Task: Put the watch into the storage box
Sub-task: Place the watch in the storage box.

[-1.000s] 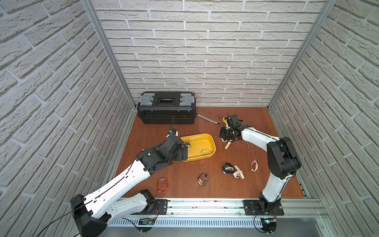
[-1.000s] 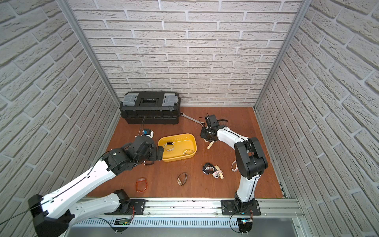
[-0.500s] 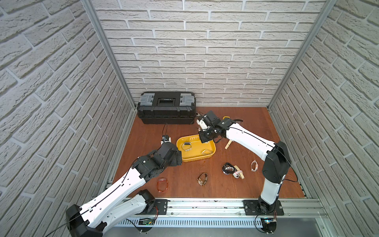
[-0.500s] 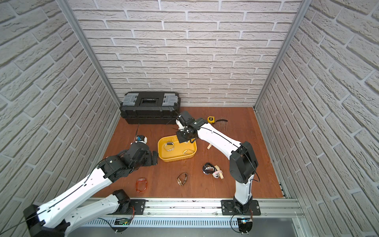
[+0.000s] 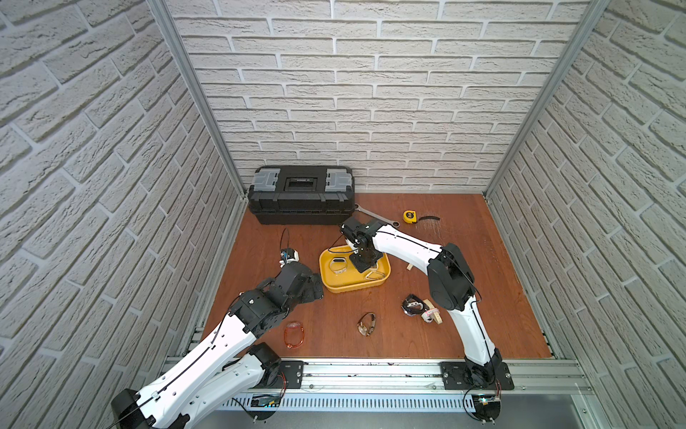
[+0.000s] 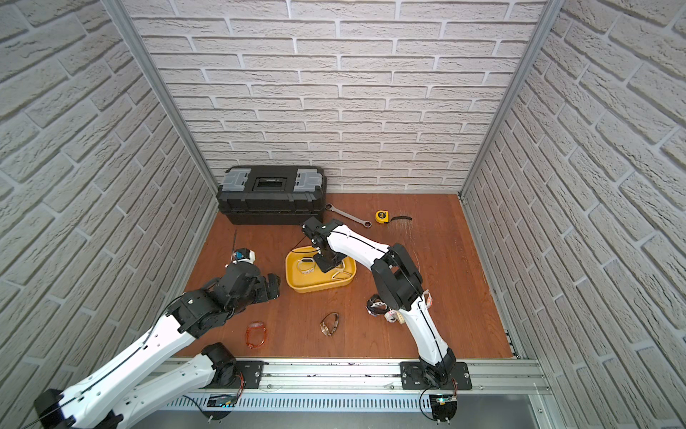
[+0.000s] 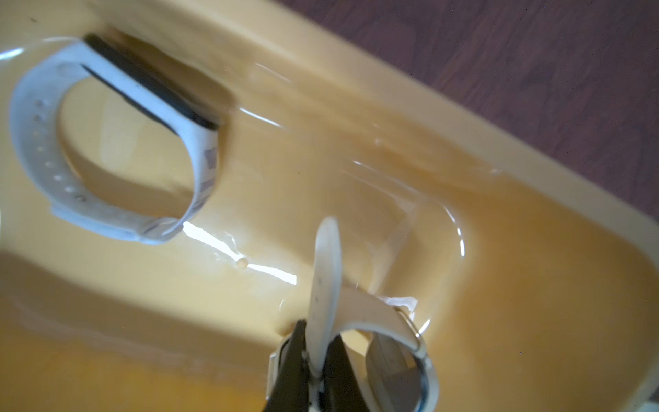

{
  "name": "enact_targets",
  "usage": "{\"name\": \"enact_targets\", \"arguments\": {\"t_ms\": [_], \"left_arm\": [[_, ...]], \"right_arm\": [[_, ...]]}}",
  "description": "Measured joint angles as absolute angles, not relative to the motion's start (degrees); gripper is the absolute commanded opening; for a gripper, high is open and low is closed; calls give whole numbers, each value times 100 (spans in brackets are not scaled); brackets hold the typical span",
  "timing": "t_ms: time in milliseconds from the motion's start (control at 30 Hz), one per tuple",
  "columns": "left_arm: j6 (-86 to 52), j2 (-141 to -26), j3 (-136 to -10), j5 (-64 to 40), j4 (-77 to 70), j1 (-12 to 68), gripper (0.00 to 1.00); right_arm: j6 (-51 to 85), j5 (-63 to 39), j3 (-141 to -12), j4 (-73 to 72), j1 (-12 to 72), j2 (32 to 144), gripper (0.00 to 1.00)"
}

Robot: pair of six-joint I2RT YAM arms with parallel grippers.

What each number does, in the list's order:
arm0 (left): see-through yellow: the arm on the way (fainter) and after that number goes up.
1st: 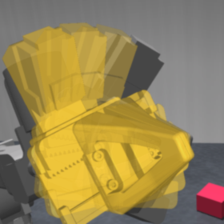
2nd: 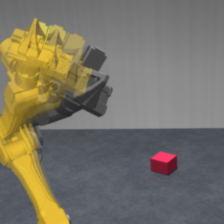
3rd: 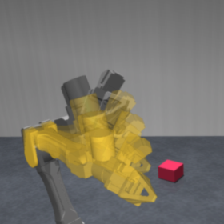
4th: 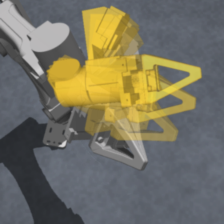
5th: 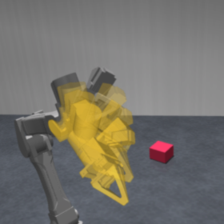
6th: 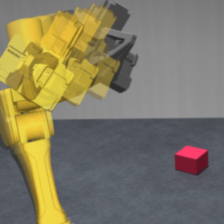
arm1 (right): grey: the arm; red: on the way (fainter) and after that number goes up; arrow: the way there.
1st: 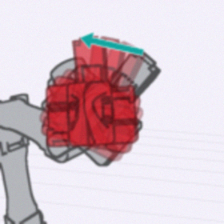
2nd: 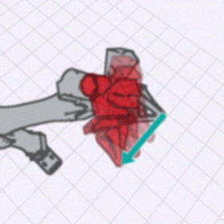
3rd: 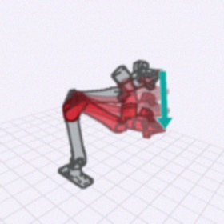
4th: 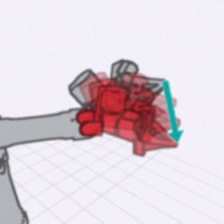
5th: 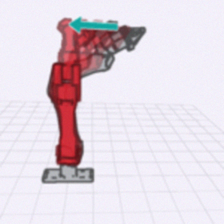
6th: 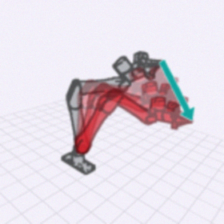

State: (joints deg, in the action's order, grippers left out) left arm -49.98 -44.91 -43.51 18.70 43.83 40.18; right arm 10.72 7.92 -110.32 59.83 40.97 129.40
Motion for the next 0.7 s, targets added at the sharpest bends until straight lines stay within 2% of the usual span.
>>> {"name": "enact_targets", "arguments": {"t_ms": [333,467,600,700], "left_arm": [[-5011,-4617,-4351,1835,4379,3966,98],[-5000,-4707,-4351,1789,4364,3920,98],[-4974,-4807,-4342,1745,4320,3883,98],[-4971,-4847,-4342,1710,4318,3854,98]], "right_arm": [[884,1146,-11170,5968,3957,13098,3],[827,1238,-11170,5909,3913,13176,13],[827,1205,-11155,5843,3881,13190,34],[847,993,-10910,5535,3879,13109,45]]}}
